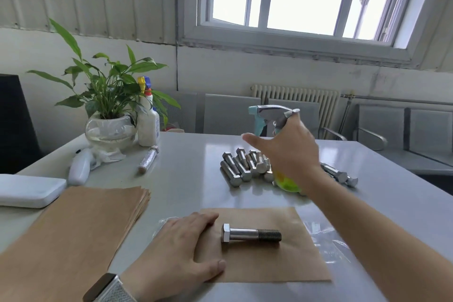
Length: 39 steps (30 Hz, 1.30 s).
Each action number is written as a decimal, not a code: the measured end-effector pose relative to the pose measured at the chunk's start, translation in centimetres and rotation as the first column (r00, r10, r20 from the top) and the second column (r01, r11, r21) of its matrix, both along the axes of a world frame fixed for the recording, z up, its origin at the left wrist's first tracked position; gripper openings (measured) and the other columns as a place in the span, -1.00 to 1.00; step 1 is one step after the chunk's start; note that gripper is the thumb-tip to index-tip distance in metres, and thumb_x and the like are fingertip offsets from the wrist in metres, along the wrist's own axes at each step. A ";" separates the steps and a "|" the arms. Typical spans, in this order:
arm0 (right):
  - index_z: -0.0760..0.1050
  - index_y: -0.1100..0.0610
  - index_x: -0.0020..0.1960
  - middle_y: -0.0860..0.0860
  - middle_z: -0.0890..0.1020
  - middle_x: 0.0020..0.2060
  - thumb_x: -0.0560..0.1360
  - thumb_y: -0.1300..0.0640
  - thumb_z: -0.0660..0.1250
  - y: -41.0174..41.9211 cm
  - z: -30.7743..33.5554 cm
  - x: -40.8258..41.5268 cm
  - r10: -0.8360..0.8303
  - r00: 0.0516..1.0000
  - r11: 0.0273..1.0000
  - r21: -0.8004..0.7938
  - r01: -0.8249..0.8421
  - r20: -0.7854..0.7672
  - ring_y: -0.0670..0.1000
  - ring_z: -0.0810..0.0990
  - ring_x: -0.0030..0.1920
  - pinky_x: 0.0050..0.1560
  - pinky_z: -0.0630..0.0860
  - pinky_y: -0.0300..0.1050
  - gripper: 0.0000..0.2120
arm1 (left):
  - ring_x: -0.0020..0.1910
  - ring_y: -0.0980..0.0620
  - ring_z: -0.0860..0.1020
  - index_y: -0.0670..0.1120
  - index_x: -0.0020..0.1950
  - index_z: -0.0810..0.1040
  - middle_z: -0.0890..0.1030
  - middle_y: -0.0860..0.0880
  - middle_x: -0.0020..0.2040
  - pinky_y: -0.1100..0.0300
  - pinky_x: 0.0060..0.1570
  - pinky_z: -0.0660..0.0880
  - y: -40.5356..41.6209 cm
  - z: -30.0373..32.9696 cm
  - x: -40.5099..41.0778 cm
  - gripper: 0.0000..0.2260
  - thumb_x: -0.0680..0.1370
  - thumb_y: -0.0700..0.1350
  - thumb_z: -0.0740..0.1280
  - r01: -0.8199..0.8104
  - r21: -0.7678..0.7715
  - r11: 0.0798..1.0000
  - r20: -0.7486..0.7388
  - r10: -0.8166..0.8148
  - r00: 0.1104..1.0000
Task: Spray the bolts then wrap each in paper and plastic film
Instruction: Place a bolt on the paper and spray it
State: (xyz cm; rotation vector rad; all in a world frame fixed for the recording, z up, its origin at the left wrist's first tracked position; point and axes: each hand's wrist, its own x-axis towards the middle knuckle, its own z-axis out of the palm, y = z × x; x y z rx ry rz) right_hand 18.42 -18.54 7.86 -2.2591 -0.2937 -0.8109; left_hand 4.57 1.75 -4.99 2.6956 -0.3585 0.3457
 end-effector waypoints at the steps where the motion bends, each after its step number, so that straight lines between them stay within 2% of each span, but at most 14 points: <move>1: 0.32 -0.04 -0.01 -0.17 0.49 -0.18 0.16 -0.47 0.44 -0.8 0.5 -0.9 -0.012 1.000 0.995 -0.102 0.012 0.000 -0.03 0.46 -0.15 -0.17 0.34 -0.09 -0.34 | 0.37 0.36 0.25 0.26 0.49 0.14 0.28 0.36 0.38 0.34 0.39 0.09 0.0 0.0 0.0 -0.26 0.36 0.42 0.25 -0.003 -0.001 1.000 0.002 0.003 1.000; 3: 0.29 -0.03 -0.05 -0.14 0.49 -0.20 0.16 -0.47 0.44 -2.2 0.6 -3.0 -0.054 0.998 0.950 -0.306 0.065 0.045 -0.01 0.44 -0.19 -0.20 0.33 -0.09 -0.34 | 0.37 0.33 0.26 0.25 0.49 0.15 0.29 0.35 0.37 0.35 0.38 0.09 0.0 0.0 -0.1 -0.27 0.38 0.40 0.27 -0.005 -0.009 1.000 0.000 0.005 1.000; 6: 0.24 -0.01 -0.10 -0.12 0.44 -0.29 0.19 -0.40 0.44 -4.2 -0.9 -5.8 -0.040 0.985 0.823 -0.553 0.129 0.171 0.05 0.42 -0.29 -0.23 0.28 -0.09 -0.39 | 0.38 0.30 0.26 0.24 0.49 0.15 0.29 0.33 0.38 0.34 0.38 0.10 0.0 0.0 -0.2 -0.28 0.39 0.40 0.26 0.003 -0.001 1.000 -0.002 -0.003 1.000; 8: 0.21 -0.01 -0.10 -0.09 0.49 -0.27 0.19 -0.38 0.42 -5.5 -2.0 -7.1 -0.026 0.987 0.720 -0.682 0.128 0.159 0.05 0.47 -0.28 -0.20 0.27 -0.07 -0.40 | 0.38 0.29 0.27 0.22 0.49 0.16 0.30 0.32 0.39 0.32 0.38 0.12 -0.1 0.1 -0.2 -0.28 0.39 0.39 0.26 0.007 0.005 1.000 -0.007 -0.007 1.000; 11: 0.17 -0.02 -0.07 -0.09 0.47 -0.21 0.22 -0.39 0.34 -6.7 -3.1 -7.9 -0.062 0.994 0.588 -0.801 0.113 0.094 0.04 0.57 -0.14 -0.14 0.33 -0.04 -0.42 | 0.37 0.28 0.30 0.19 0.49 0.18 0.32 0.29 0.40 0.30 0.38 0.15 0.0 0.1 -0.2 -0.28 0.39 0.39 0.25 0.011 0.002 1.000 -0.015 -0.011 1.000; 16: 0.30 0.00 0.01 -0.06 0.51 -0.12 0.27 -0.35 0.35 -6.1 -4.0 -8.3 -0.080 0.995 0.521 -0.848 0.095 0.063 0.05 0.54 -0.09 -0.08 0.34 -0.01 -0.46 | 0.34 0.31 0.32 0.20 0.47 0.21 0.33 0.33 0.37 0.35 0.35 0.15 -0.1 0.1 -0.3 -0.28 0.36 0.41 0.25 0.018 -0.016 1.000 -0.009 -0.018 1.000; 22: 0.34 0.04 0.08 -0.02 0.53 -0.05 0.32 -0.19 0.34 -5.6 -4.3 -8.5 -0.094 0.994 0.460 -0.883 0.090 0.052 0.06 0.53 -0.06 -0.11 0.29 -0.01 -0.54 | 0.33 0.32 0.33 0.21 0.46 0.22 0.34 0.35 0.33 0.31 0.35 0.17 -0.2 0.2 -0.2 -0.23 0.30 0.46 0.17 0.014 -0.028 1.000 -0.017 -0.014 1.000; 26: 0.34 0.02 0.09 -0.02 0.53 -0.05 0.32 -0.32 0.35 -6.2 -4.2 -8.6 -0.103 0.993 0.456 -0.885 0.097 0.056 0.07 0.54 -0.04 -0.07 0.33 0.00 -0.46 | 0.33 0.33 0.33 0.22 0.46 0.22 0.34 0.36 0.33 0.32 0.35 0.17 -0.2 0.3 -0.3 -0.24 0.30 0.45 0.18 0.015 -0.037 0.999 -0.018 -0.015 1.000; 29: 0.33 0.01 0.06 -0.03 0.47 -0.13 0.31 -0.33 0.35 -6.6 -4.0 -8.5 -0.123 0.990 0.452 -0.884 0.120 0.071 0.06 0.49 -0.14 -0.13 0.29 -0.02 -0.46 | 0.32 0.33 0.33 0.22 0.46 0.22 0.34 0.36 0.33 0.33 0.35 0.17 -0.2 0.4 -0.4 -0.24 0.29 0.45 0.17 0.015 -0.036 0.999 -0.019 -0.016 1.000; 34: 0.41 0.06 0.01 0.00 0.54 -0.16 0.30 -0.13 0.39 -7.4 -3.8 -8.4 -0.154 0.982 0.420 -0.892 0.166 0.111 0.08 0.55 -0.18 -0.12 0.42 -0.03 -0.61 | 0.32 0.33 0.33 0.23 0.46 0.22 0.34 0.37 0.32 0.33 0.35 0.17 -0.3 0.5 -0.5 -0.27 0.33 0.42 0.23 0.016 -0.043 0.999 -0.022 -0.017 1.000; 36: 0.40 0.05 0.03 -0.01 0.55 -0.13 0.33 -0.17 0.37 -7.6 -3.8 -8.3 -0.151 0.980 0.409 -0.895 0.180 0.128 0.08 0.56 -0.14 -0.09 0.41 -0.03 -0.59 | 0.31 0.33 0.33 0.23 0.45 0.22 0.34 0.37 0.32 0.33 0.34 0.17 -0.3 0.5 -0.5 -0.30 0.36 0.39 0.27 0.017 -0.044 0.999 -0.021 -0.018 1.000; 39: 0.41 0.05 0.03 -0.01 0.55 -0.13 0.29 -0.29 0.41 -7.9 -3.8 -8.2 -0.146 0.977 0.391 -0.899 0.199 0.153 0.07 0.55 -0.15 -0.13 0.33 -0.03 -0.48 | 0.31 0.33 0.33 0.23 0.45 0.22 0.33 0.37 0.31 0.32 0.35 0.17 -0.3 0.6 -0.6 -0.28 0.33 0.42 0.22 0.017 -0.041 0.999 -0.028 -0.018 0.999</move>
